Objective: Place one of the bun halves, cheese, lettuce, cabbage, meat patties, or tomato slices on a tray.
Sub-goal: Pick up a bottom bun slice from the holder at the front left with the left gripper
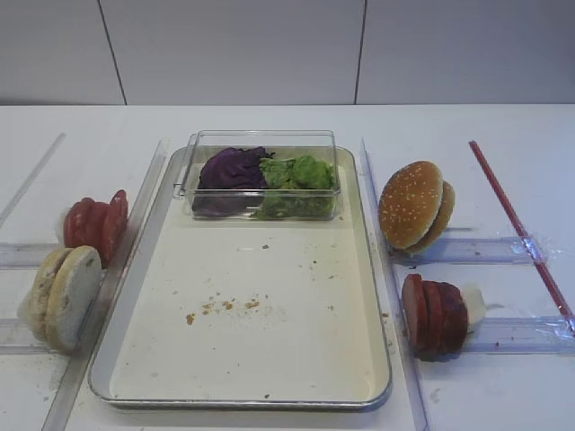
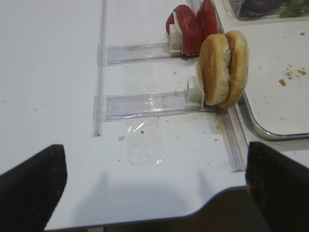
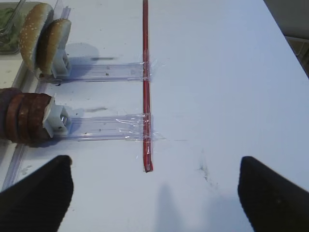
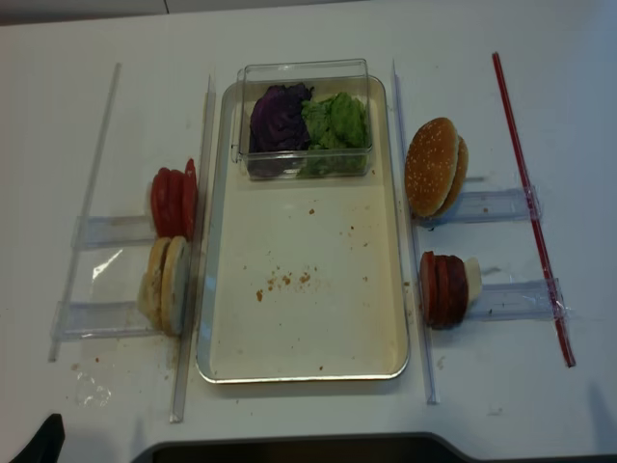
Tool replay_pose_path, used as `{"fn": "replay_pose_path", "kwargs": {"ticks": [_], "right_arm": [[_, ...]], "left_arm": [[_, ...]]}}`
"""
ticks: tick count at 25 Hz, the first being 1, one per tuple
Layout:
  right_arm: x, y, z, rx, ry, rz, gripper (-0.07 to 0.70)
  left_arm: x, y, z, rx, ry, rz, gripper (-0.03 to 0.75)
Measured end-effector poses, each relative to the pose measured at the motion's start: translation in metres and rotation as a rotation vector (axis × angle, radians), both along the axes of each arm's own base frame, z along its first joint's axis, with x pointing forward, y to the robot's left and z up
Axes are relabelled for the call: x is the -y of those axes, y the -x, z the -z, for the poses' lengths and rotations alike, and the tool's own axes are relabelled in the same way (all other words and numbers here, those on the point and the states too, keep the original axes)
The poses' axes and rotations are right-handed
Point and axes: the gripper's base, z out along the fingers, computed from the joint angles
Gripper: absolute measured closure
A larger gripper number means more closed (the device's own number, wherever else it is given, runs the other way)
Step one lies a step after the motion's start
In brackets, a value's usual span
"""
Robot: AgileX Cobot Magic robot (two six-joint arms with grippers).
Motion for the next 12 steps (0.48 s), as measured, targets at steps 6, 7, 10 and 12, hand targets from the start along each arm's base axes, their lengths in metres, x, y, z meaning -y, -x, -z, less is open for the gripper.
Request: {"fn": "replay_pose_path", "kwargs": {"ticks": [6,7,10,12], "right_arm": [[0.0000,0.0000,0.0000,0.000,0.000,0.000,-0.060],[0.0000,0.0000,0.0000,0.000,0.000,0.000,-0.060],[0.0000,0.0000,0.0000,0.000,0.000,0.000,-0.060],[0.0000,0.0000,0.0000,0.000,0.000,0.000,-0.060]], "left_arm": [[-0.0012,0.0000,-0.0001,0.001,-0.012,-0.008,0.024],[-0.0014,0.0000,-0.0001,0.001,-0.014,-0.009,0.024],[-0.0015,0.0002,-0.0007,0.003,-0.014,-0.010,0.024],[-0.0017,0.0018,-0.0034,0.008,-0.015,-0.011,0.024]]}}
